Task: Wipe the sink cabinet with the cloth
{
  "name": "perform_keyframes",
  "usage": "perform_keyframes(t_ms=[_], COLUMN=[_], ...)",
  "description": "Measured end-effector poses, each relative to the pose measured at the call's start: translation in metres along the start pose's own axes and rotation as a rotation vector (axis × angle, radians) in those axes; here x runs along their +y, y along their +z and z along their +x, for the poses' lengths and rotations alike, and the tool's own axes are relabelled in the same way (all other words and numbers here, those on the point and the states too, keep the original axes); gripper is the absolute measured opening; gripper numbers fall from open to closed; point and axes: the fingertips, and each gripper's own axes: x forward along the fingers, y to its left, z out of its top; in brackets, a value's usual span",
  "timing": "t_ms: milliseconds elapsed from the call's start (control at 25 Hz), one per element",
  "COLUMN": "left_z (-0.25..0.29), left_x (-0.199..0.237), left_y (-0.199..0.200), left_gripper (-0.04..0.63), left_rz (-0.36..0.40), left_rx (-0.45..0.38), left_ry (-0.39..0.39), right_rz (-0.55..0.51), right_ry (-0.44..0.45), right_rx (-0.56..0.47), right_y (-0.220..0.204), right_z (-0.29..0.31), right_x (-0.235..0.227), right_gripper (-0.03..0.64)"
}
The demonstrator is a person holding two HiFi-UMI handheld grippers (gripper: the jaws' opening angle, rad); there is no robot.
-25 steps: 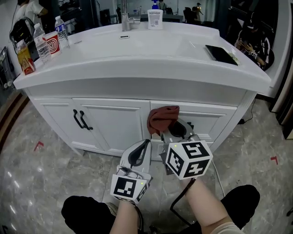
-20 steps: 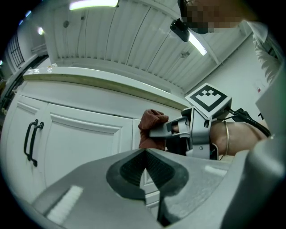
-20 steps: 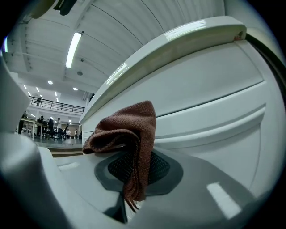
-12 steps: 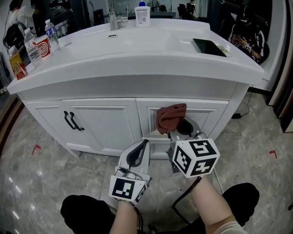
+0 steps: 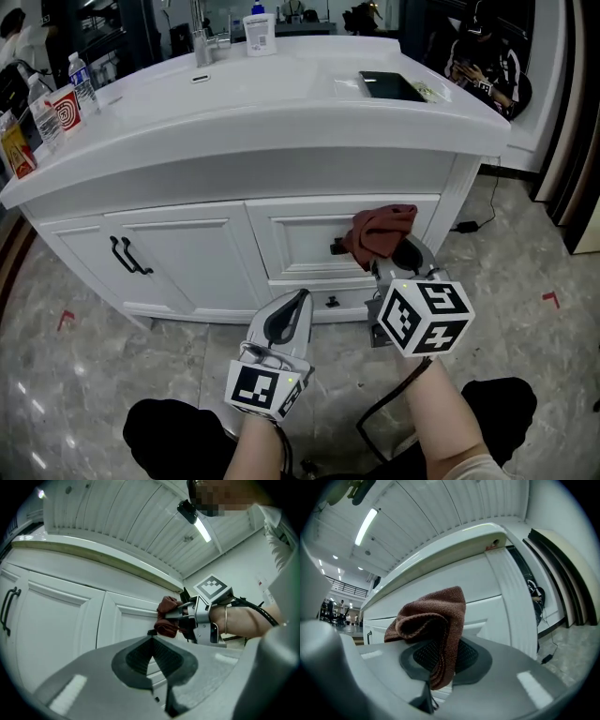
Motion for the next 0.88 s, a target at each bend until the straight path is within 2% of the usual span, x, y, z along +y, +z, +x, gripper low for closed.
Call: perform_keyframes(t_ms=[240,520,680,800,880], left_z=[0.009,0.006,-0.009,-0.024,-0.036], left_x=[-0.02,-0.039,-0.03,-0.01,0.007], left_y=[-0.014,-0.024,-0.031,-0.033,-0.029], left_gripper=[0.0,0.0,0.0,0.0,0.0], left_rz=[-0.021,-0.001,0.041,0.066,0.054], left_rx=[0.025,0.036,0.067,0.088,0.085], left_ry=[-0.039,-0.086,-0.073,-0.02,0.027], right_rz=[-0.009,0.045,0.069,0.073,0.081], right_ry=[-0.099,-0.158,-0.074,0.004,0.059], right_rx=[-0.002,0.003,0.042,0.061,0.074], right_y=[0.007,0.001,-0.023,-0.04,-0.052], right_z=[-0.019,-0.035,-0.03,-0.018,-0.006], right_x=[-0.045,-0.059,-0.023,0.017,0.045], right_gripper=[0.078,0.078,0.078,0.078,0.078])
